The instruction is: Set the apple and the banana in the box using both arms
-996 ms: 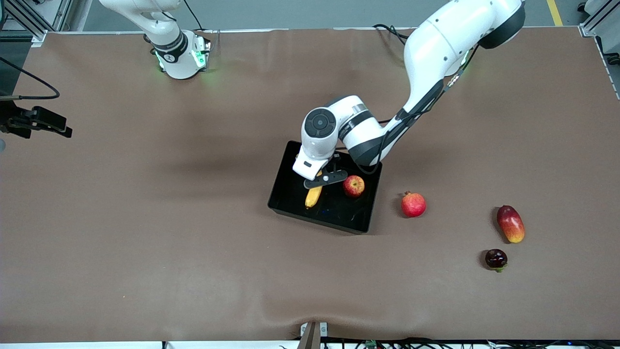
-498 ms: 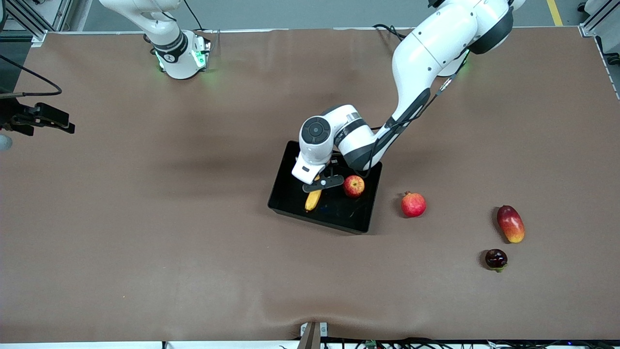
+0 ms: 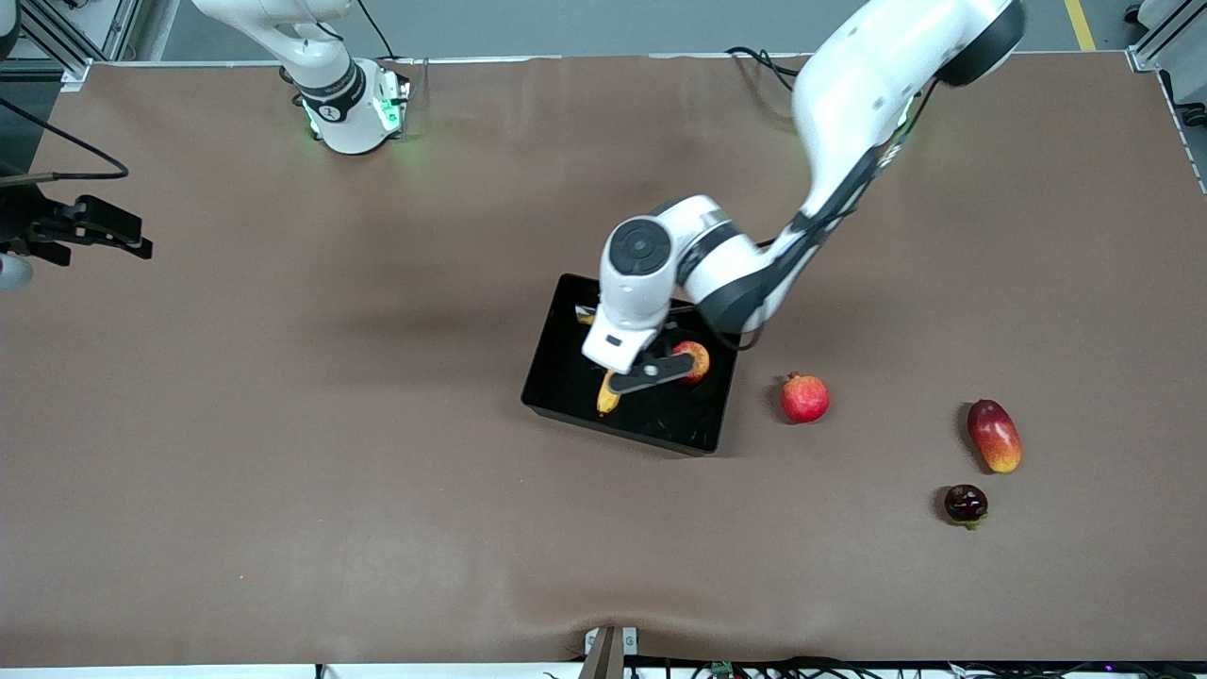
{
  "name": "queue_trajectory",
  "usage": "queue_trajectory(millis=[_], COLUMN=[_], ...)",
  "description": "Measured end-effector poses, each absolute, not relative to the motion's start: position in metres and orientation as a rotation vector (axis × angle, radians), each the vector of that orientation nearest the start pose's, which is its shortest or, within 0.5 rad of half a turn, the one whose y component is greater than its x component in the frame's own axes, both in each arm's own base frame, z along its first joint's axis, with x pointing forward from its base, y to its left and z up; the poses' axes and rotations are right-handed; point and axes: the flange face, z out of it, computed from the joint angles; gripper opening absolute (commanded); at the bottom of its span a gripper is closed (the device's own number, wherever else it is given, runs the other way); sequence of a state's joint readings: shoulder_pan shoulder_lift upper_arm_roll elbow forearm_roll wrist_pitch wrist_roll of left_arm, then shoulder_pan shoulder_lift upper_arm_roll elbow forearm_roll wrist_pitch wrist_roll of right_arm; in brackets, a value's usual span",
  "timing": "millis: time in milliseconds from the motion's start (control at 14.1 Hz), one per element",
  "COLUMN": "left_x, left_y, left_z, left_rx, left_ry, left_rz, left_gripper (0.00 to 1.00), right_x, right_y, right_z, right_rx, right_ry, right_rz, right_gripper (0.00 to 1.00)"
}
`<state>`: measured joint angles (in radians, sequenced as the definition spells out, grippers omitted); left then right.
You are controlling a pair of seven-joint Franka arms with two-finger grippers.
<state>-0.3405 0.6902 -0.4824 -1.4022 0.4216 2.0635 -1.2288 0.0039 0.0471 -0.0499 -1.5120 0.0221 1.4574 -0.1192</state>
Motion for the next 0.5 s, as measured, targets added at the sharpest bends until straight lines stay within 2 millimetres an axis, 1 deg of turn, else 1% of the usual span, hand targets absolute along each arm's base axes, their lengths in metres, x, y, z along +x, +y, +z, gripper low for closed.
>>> queue_trajectory(millis=[142, 284, 356, 498], left_x=[0.576, 0.582, 0.584, 0.589], left_y=[-0.419, -0.370, -0.344, -0.290], left_z=[0.411, 0.478, 0.506, 0.550], left_rx=[-3.053, -3.000, -2.977, -2.963], left_ry=[-0.594, -0.679, -0.679, -0.595], left_rz=[-0.216, -0.271, -0.297, -0.299], left_gripper=[1.00, 1.00, 1.00, 1.00], right_x=[0.557, 0.557, 0.557, 0.559], right_y=[-0.024, -0.026, -0.025, -0.025], right_z=[0.618, 0.623, 0.624, 0.626], right_rx=[-3.109, -3.110, -3.112, -3.115], right_ry=[-0.110, -0.106, -0.108, -0.108], right_rz=[0.146, 0.132, 0.127, 0.099], right_gripper=[1.00, 1.00, 1.00, 1.00])
